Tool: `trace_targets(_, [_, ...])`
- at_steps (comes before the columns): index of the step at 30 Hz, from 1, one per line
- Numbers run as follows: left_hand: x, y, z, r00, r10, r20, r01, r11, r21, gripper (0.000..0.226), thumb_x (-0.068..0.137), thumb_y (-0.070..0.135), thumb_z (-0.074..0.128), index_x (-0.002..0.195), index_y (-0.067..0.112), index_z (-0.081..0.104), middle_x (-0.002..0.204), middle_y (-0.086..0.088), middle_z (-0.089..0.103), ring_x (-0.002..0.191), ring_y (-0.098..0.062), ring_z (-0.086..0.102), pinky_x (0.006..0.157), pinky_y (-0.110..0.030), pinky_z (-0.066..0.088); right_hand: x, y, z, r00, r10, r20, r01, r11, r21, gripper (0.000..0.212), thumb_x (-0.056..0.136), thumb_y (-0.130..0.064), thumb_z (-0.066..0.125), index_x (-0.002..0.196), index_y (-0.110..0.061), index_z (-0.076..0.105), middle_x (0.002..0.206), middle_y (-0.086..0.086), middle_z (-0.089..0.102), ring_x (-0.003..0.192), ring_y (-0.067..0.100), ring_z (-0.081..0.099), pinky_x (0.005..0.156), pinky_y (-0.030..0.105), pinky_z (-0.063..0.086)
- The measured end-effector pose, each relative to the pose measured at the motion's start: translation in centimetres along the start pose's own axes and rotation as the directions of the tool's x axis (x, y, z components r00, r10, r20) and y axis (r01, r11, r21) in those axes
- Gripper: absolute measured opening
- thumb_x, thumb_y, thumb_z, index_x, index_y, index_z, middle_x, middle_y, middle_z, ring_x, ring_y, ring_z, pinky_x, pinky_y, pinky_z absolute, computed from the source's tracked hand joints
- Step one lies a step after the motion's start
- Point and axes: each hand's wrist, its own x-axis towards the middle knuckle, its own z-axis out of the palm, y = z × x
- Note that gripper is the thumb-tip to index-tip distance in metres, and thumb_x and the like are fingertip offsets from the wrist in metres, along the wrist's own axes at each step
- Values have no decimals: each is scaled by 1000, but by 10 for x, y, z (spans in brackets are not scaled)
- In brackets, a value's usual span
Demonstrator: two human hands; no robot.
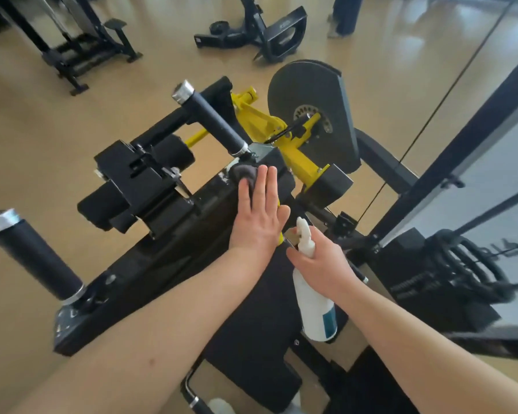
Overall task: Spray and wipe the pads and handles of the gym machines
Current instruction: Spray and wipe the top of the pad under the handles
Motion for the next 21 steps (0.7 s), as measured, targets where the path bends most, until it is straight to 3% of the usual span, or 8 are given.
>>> trace_targets(2, [26,10,3,998,-29,-62,31,999,31,67,95,9,-21,151,-14,9,160,-39,-14,149,-55,-12,114,-68,-5,3,5,-10,1000,10,-15,-10,1000,7,31,98,-39,66,118,-47,44,95,-16,62,82,7,61,60,23,44])
trace_targets(4, [50,16,7,991,-34,-126,34,999,-5,57,112,25,11,153,-14,8,161,-39,-11,151,-54,-9,121,-67,1,4,9,-16,999,21,-33,-21,1000,7,32,98,-39,65,117,-48,42,95,-17,61,81,8,61,59,23,44])
trace_targets(6, [69,20,6,989,45,-141,-46,999,-9,47,109,23,36,146,-4,31,161,-39,-7,151,-54,-9,122,-67,5,3,14,-21,998,31,-50,-31,999,7,33,98,-39,65,116,-50,40,93,-19,59,81,7,60,59,22,43])
trace_targets(9, [85,16,-5,977,169,-129,-173,985,-22,29,102,20,49,129,8,51,164,-32,13,156,-44,2,124,-62,8,1,21,-22,998,47,-49,-46,999,11,34,99,-40,64,118,-51,38,95,-19,59,82,9,61,58,21,43])
trace_targets(11, [81,12,-5,966,203,-161,-208,978,-20,26,101,18,50,126,10,54,165,-29,17,156,-40,5,125,-59,12,-1,24,-19,997,59,-44,-58,998,17,34,99,-41,65,119,-51,39,96,-18,60,83,9,61,59,22,44])
trace_targets(15, [48,5,12,958,172,-230,-197,976,-93,19,104,14,42,115,10,56,167,-26,7,156,-43,1,124,-59,15,-10,28,-12,997,76,-22,-76,997,-5,36,97,-41,66,121,-51,41,95,-18,60,82,10,61,60,23,44])
trace_targets(21, [-21,-10,27,981,46,-187,-76,985,-156,13,103,15,39,104,10,52,163,-30,-13,154,-47,-8,123,-60,2,-23,17,6,999,33,25,-32,998,-48,32,97,-41,66,116,-48,41,94,-16,58,80,10,60,60,24,44])
